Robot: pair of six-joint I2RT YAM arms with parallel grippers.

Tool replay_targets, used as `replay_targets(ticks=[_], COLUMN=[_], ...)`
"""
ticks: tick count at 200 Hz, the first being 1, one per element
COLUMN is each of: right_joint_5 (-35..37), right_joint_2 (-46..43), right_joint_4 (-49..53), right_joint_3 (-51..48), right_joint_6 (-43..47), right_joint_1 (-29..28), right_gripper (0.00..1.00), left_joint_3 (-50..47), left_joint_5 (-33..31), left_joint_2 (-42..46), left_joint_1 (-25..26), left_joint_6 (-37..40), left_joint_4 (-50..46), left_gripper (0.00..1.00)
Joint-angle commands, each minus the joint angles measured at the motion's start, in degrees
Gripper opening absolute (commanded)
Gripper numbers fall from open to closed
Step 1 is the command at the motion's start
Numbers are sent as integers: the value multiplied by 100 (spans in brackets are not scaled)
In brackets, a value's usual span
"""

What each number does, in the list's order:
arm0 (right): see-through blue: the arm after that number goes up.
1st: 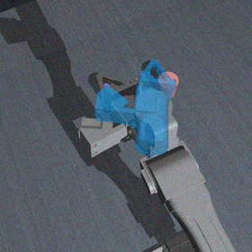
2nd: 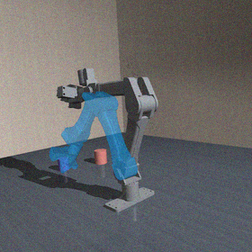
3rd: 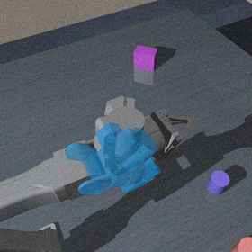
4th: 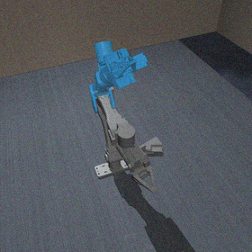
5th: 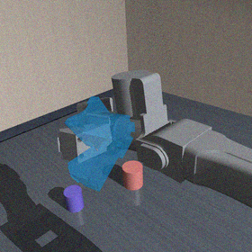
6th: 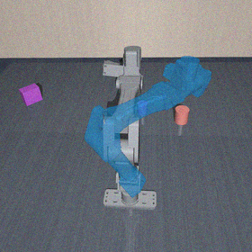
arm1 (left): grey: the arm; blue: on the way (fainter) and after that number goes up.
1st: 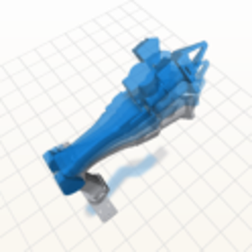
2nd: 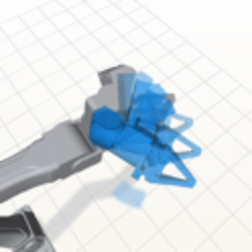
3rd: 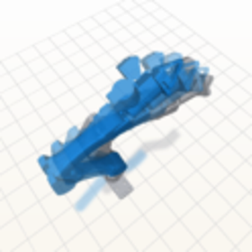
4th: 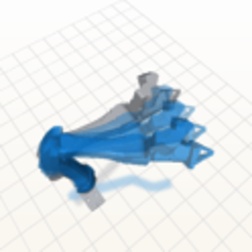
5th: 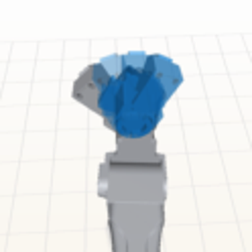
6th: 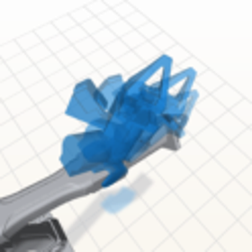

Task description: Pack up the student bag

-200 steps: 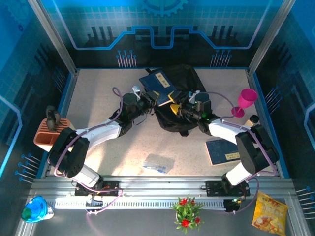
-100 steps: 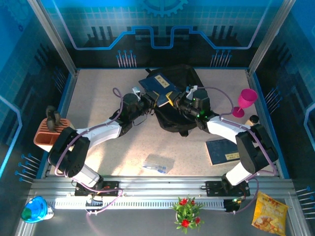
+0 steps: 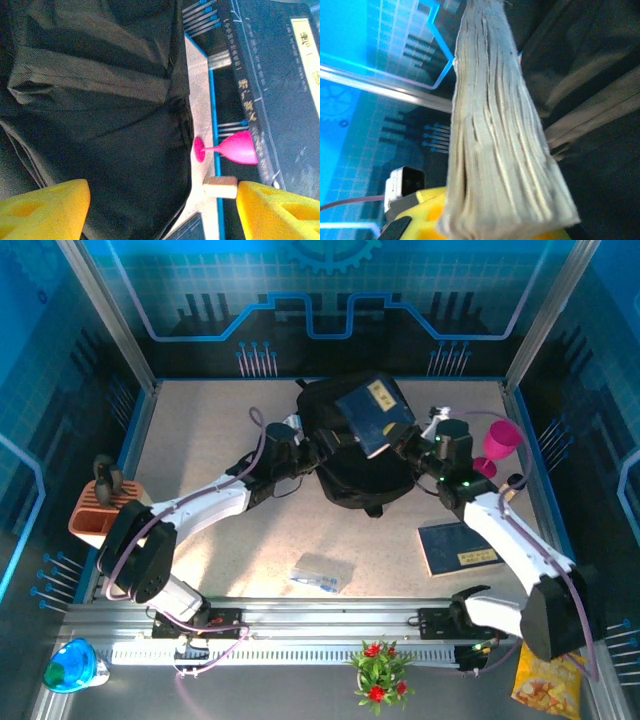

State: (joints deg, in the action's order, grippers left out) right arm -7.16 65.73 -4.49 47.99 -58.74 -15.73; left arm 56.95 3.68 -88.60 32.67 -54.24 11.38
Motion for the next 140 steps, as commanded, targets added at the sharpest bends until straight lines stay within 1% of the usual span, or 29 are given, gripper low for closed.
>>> replay_targets(ticks=[1, 25, 48, 66, 73, 95, 140], right_joint_5=[664, 1123, 1323, 1375, 1411, 1463, 1392], right_joint_2=[-529, -917, -1145, -1283, -1337, -1470, -1632], right_joint_4=[1140, 1879, 2493, 2786, 2889, 3125, 3374], right_joint_3=[19, 85, 204, 209, 359, 378, 335], right_joint_6=[797, 1099, 1300, 1463, 1507, 1580, 1620], right_joint_1=[273, 613, 1012, 1262, 1334, 1538, 1760], right_gripper=[1, 1, 1, 1, 2, 2, 2], left_joint_3=[671, 1441, 2044, 2502, 2681, 3247, 4620], left_joint_5=[109, 19, -111, -41, 30, 244, 544], left_joint_2=[-337, -969, -1558, -1943, -2091, -2544, -3550], left_joint_1=[287, 697, 1101, 1298, 1344, 1448, 1488], left_joint_6=[1155, 1872, 2651, 3089, 3197, 3463, 4053], left_joint_4=[-800, -1356, -1734, -1991, -2068, -2339, -3421], left_gripper=[77, 75, 73, 72, 71, 69, 60])
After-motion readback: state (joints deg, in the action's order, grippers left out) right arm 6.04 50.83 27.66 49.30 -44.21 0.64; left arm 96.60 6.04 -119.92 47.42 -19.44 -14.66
